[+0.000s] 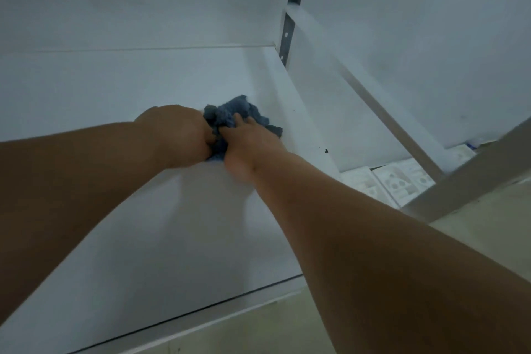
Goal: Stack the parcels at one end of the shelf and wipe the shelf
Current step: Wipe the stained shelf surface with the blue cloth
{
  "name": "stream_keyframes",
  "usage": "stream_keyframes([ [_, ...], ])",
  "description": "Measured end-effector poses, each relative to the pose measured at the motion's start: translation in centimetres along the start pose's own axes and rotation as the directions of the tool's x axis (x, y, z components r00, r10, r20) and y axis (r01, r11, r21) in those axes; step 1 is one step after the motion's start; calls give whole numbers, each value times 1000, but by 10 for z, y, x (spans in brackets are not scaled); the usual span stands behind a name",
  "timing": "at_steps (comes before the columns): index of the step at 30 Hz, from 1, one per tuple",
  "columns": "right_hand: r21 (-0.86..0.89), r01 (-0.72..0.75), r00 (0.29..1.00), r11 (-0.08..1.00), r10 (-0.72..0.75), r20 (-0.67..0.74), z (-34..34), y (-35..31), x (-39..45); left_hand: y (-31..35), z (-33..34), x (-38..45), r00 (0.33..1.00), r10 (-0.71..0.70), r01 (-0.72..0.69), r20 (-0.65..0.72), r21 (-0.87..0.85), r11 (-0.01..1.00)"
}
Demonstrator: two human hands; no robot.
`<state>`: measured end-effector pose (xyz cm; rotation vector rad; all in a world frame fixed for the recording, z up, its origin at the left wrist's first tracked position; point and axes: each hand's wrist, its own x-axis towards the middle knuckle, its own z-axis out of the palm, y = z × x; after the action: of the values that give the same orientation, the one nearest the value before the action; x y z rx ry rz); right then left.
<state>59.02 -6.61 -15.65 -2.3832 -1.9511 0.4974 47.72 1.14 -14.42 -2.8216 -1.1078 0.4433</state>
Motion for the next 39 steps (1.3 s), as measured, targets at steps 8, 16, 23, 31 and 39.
stream_keyframes([
  [8, 28, 68, 998, 997, -69, 11, 9, 0, -32, 5, 6, -31, 999, 26, -24, -33, 35, 999],
  [16, 36, -41, 999, 999, 42, -30, 8, 56, -43, 60, -7, -14, 994, 81, -81, -80, 3, 997],
  [23, 50, -174, 984, 984, 175, -15, 9, 89, -63, 102, -14, 4, 991, 113, -115, -67, -16, 993],
  [31, 9, -220, 975, 976, 219, 35, 11, 73, -85, 110, -12, -22, 986, 161, -162, -36, -8, 987],
  [39, -4, -209, 973, 978, 208, 104, 18, 31, -112, 93, -2, -71, 986, 160, -159, -43, 33, 987],
])
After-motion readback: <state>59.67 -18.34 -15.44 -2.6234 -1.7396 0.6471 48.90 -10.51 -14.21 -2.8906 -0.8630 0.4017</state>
